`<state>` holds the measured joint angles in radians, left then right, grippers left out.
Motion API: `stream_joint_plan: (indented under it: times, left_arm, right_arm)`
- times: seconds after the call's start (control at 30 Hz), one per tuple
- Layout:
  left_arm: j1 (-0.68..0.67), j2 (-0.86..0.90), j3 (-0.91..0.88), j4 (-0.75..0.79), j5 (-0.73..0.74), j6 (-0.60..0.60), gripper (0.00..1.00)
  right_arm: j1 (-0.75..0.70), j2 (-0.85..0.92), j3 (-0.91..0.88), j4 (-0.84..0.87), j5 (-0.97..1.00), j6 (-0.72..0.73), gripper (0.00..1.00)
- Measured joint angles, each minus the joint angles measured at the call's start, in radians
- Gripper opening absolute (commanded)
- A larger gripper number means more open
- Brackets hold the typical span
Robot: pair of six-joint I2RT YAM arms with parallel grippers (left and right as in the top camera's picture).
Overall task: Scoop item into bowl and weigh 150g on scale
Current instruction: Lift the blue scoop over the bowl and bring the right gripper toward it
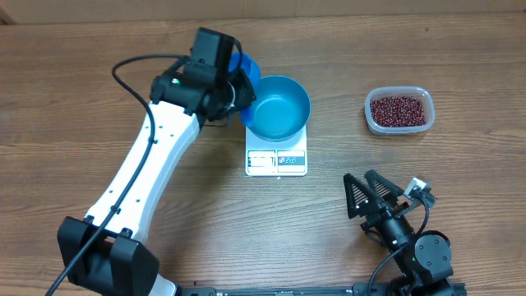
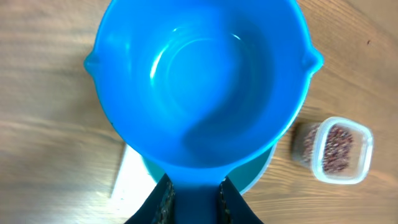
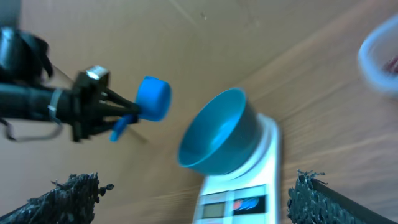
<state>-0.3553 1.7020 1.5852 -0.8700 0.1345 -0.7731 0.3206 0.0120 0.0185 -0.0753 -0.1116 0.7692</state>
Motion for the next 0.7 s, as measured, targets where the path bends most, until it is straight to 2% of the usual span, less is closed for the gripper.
stream_joint_plan:
  times: [0.2, 0.27, 0.47, 0.57, 0.7]
  left_arm:
    - [-0.058, 0.0, 0.0, -0.027, -0.011, -0.248, 0.04]
    - [-0.071, 0.0, 0.001, -0.034, -0.013, -0.304, 0.04]
    - [-0.111, 0.0, 0.001, -0.048, -0.045, -0.43, 0.04]
    - [-0.126, 0.0, 0.001, -0.048, -0.06, -0.478, 0.04]
    - [-0.134, 0.0, 0.001, -0.049, -0.074, -0.513, 0.04]
  right_arm:
    - [0.0, 0.0, 0.0, 0.01, -0.058, 0.249, 1.0]
    - [0.0, 0.0, 0.0, 0.019, -0.084, 0.277, 1.0]
    - [0.0, 0.0, 0.0, 0.045, -0.159, 0.249, 0.99]
    - [0.0, 0.001, 0.013, 0.042, -0.18, 0.203, 0.95]
    - [0.0, 0.08, 0.131, 0.015, -0.198, 0.119, 0.93]
